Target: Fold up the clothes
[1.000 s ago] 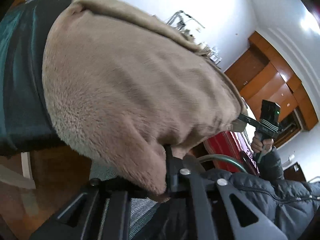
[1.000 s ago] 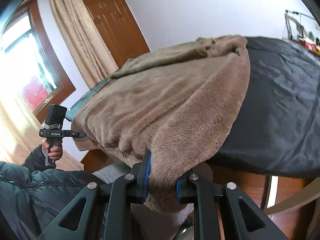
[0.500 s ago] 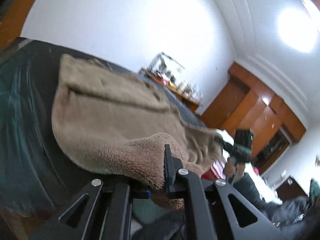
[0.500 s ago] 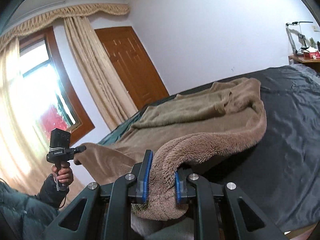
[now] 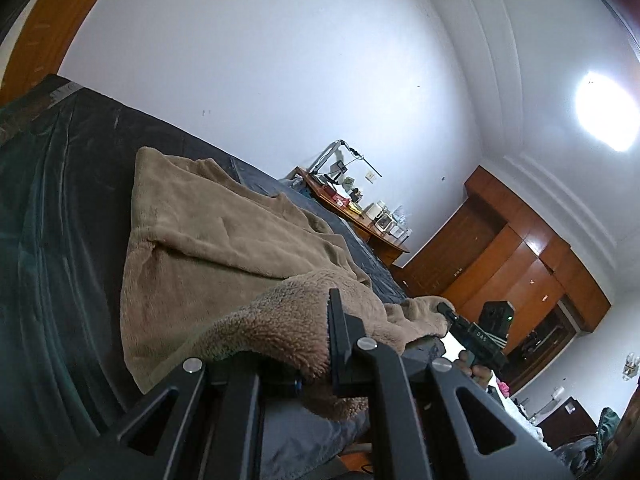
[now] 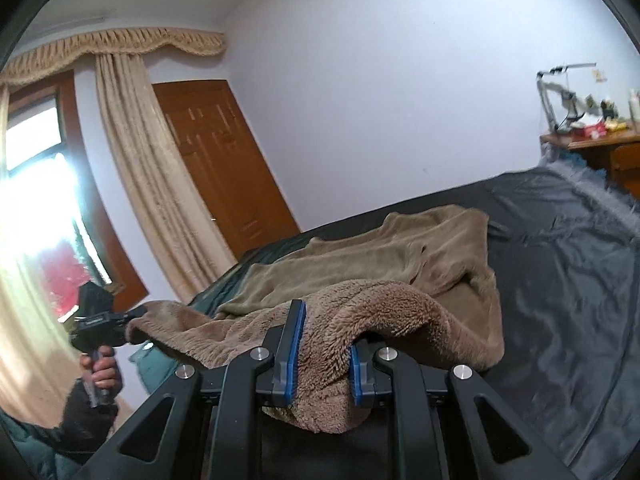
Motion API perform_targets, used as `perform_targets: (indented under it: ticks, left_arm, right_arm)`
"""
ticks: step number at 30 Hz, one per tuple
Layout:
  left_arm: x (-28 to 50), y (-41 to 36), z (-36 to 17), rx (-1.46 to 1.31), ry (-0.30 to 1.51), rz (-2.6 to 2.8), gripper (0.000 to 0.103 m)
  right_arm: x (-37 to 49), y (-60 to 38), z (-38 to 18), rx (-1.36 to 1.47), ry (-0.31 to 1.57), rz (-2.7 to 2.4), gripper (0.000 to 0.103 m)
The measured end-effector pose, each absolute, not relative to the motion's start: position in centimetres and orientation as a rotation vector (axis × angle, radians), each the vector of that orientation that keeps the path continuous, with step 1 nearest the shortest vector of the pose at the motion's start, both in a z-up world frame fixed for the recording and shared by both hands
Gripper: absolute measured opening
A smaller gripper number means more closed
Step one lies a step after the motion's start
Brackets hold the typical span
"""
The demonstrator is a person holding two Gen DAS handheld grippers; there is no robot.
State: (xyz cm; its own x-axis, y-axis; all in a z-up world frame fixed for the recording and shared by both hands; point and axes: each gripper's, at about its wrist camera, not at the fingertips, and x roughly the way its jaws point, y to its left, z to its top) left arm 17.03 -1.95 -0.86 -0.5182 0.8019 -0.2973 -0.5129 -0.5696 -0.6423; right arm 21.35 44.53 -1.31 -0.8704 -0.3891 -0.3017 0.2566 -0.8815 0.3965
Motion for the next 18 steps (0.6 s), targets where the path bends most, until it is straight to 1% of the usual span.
perform_targets:
  ticks: [5, 13, 18]
  left_arm:
    - [16.0, -1.9, 0.1, -0.74, -0.617, 2.133, 0.01]
    - [13.1, -1.0, 1.3, -0.748, -0.587, 2.152, 0.011]
    - [10.8, -0.6, 2.2, -0.755, -0.58, 2.161, 0.011]
  right_arm:
    - [20.2, 43.5, 0.1, 0.543, -0.402, -2.795, 0.02]
    - [17.7, 43.5, 1.1, 0.564, -0.355, -2.84, 0.02]
    - [15.0, 44.0, 2.0, 0.583, -0.368, -2.86, 0.02]
